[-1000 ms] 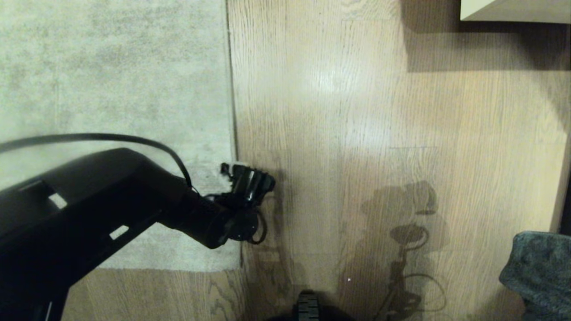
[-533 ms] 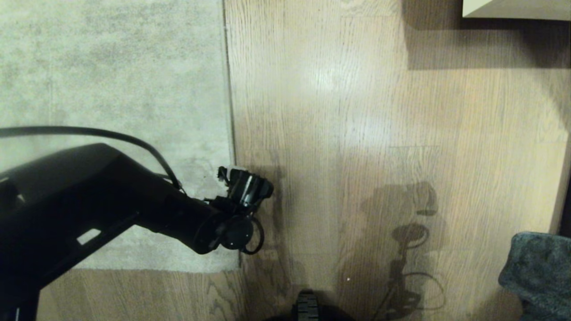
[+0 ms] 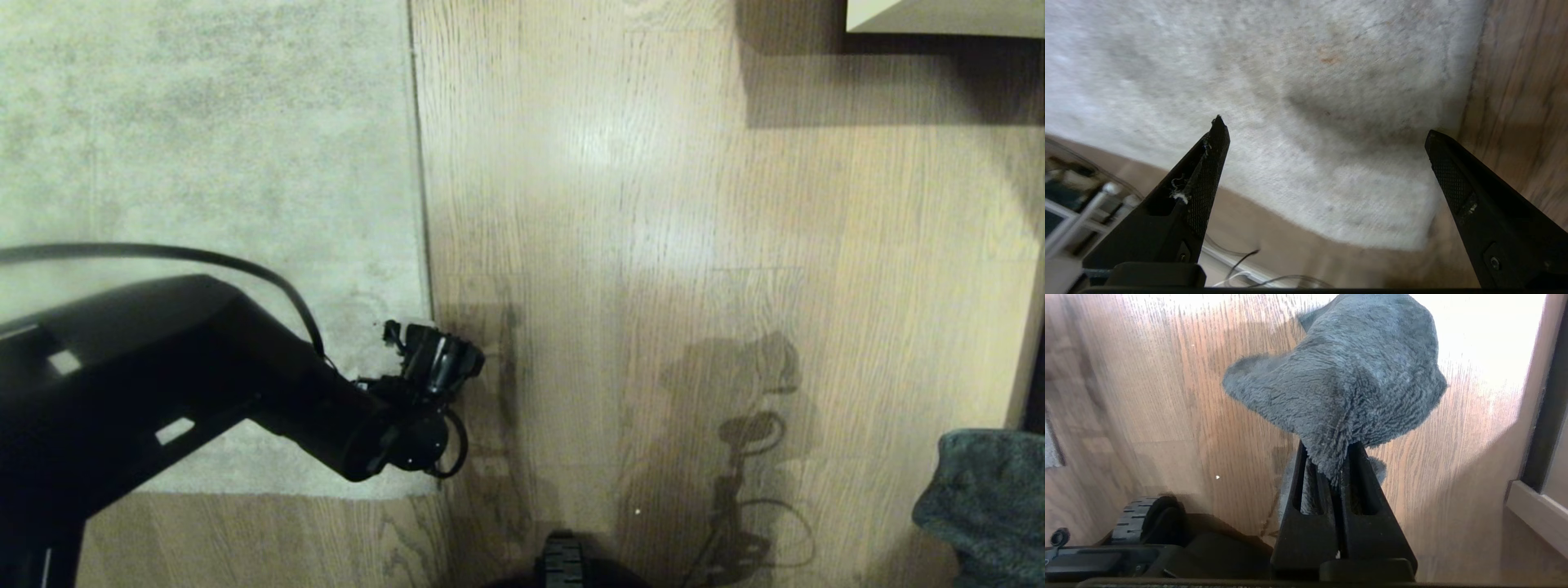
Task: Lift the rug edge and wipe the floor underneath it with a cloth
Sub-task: Lift up the carpet
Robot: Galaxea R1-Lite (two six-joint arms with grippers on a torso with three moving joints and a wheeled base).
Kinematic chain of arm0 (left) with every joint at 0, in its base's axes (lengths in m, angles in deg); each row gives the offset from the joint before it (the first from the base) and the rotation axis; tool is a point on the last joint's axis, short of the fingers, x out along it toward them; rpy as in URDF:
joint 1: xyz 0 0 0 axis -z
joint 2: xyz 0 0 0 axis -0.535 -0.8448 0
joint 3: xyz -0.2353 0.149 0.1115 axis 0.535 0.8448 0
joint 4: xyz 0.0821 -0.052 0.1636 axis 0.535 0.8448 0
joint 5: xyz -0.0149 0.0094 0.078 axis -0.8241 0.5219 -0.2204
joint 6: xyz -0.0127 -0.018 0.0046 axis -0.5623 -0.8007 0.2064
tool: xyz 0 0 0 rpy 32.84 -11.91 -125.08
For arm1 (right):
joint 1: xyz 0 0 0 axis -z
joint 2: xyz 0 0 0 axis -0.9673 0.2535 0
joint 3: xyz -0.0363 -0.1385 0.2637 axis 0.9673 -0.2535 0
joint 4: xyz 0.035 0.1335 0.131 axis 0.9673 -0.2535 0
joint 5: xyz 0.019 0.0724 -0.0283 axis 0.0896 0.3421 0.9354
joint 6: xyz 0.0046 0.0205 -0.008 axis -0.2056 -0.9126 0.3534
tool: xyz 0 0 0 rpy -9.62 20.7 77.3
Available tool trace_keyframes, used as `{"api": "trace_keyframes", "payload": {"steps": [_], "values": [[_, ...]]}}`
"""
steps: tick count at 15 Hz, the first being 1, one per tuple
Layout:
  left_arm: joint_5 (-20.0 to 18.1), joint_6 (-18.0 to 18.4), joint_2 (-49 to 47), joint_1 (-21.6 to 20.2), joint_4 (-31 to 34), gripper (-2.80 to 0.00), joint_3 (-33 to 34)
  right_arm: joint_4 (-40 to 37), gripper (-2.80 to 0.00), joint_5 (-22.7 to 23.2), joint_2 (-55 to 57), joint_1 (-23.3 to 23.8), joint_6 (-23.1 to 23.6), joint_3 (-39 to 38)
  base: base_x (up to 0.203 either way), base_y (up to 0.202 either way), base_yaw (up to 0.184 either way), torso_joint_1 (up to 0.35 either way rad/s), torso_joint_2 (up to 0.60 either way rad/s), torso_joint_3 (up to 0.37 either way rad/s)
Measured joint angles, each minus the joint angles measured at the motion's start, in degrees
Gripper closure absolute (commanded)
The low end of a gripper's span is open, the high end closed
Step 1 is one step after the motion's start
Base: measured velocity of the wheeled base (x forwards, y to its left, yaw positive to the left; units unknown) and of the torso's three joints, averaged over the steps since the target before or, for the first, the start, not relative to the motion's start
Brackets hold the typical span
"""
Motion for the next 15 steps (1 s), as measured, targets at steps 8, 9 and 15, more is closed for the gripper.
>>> {"api": "trace_keyframes", "payload": {"steps": [8, 9, 15], "values": [[-0.12, 1.27, -2.95, -3.43, -6.38, -2.80, 3.51, -0.02, 0.00, -0.05, 0.00, 0.03, -0.01, 0.00, 0.000, 0.000, 0.000, 0.000, 0.00, 0.000], [-0.16, 1.75, -2.95, -3.85, -7.85, -2.80, 4.31, -0.02, 0.00, -0.05, 0.00, 0.04, -0.04, 0.00, 0.000, 0.000, 0.000, 0.000, 0.00, 0.000], [-0.37, 1.45, -2.07, -2.90, -8.39, -2.80, 5.48, -0.02, 0.00, -0.03, 0.00, -0.02, -0.01, 0.00, 0.000, 0.000, 0.000, 0.000, 0.00, 0.000]]}}
